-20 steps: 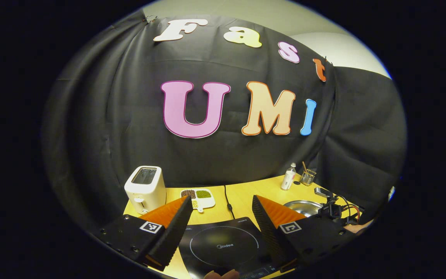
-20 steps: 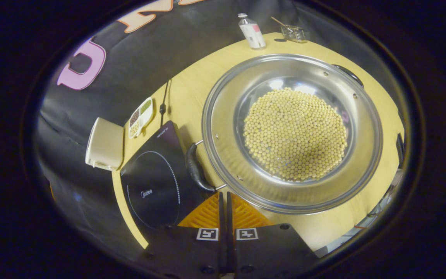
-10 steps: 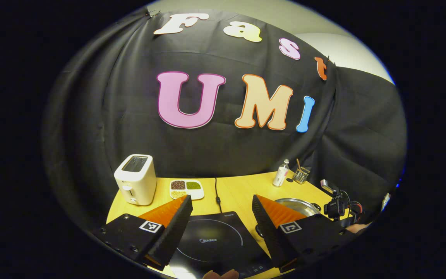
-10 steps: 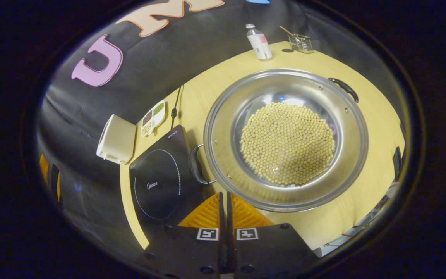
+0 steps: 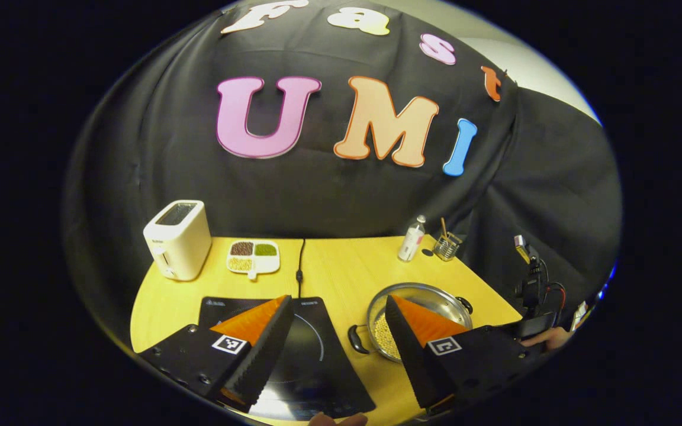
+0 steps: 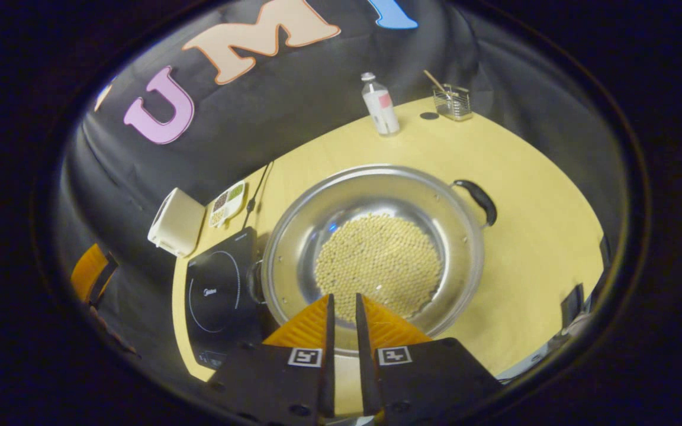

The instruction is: First push the handle of the pot to place it horizontally, then grasp the pot with both hands and set it on the induction cooktop.

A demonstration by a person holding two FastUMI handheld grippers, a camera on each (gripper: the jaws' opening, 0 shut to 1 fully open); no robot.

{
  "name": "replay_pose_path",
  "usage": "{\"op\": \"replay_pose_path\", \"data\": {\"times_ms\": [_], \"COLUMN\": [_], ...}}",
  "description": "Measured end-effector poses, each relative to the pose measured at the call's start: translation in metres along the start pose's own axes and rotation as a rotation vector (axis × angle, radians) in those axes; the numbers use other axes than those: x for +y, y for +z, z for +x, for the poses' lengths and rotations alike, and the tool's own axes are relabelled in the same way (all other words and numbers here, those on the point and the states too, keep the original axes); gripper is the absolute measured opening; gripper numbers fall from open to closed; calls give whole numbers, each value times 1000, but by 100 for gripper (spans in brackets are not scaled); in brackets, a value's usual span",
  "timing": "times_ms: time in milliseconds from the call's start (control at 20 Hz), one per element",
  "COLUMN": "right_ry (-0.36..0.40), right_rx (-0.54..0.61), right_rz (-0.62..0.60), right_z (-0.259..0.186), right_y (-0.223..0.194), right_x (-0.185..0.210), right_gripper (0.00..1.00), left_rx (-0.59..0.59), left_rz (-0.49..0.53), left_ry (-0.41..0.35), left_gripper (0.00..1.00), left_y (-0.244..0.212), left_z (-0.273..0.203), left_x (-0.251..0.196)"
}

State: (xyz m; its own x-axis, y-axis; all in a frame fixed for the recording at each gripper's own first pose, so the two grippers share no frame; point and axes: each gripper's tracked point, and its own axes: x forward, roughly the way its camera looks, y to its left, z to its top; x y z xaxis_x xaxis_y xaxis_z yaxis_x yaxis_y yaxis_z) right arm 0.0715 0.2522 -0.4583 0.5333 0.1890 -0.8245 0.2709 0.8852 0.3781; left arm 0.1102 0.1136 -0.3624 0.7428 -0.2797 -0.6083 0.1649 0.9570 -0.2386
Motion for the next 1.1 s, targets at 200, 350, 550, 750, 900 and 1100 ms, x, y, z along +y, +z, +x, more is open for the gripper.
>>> {"op": "replay_pose_path", "data": {"times_ms": [200,350,550,750,900,1100], "right_ry": [24,11,-15,-39,-47,-56], "right_rx": [-27,-34,-70,-88,-65,-30], "right_rz": [-130,-217,-243,-267,-258,-263], "right_z": [-3,1,7,16,28,45], "right_y": [33,50,73,87,89,86], "right_x": [-32,-62,-96,-119,-130,-137], "right_gripper": [27,46,74,80,87,80], "left_rx": [56,94,129,186,253,341], "left_rz": [-48,-34,3,20,15,-39], "left_ry": [66,109,146,136,129,138], "left_gripper": [95,95,97,92,92,93], "left_y": [-15,-26,-40,-61,-84,-116], "left_z": [15,23,38,52,66,87], "left_x": [-17,-29,-45,-57,-59,-52]}}
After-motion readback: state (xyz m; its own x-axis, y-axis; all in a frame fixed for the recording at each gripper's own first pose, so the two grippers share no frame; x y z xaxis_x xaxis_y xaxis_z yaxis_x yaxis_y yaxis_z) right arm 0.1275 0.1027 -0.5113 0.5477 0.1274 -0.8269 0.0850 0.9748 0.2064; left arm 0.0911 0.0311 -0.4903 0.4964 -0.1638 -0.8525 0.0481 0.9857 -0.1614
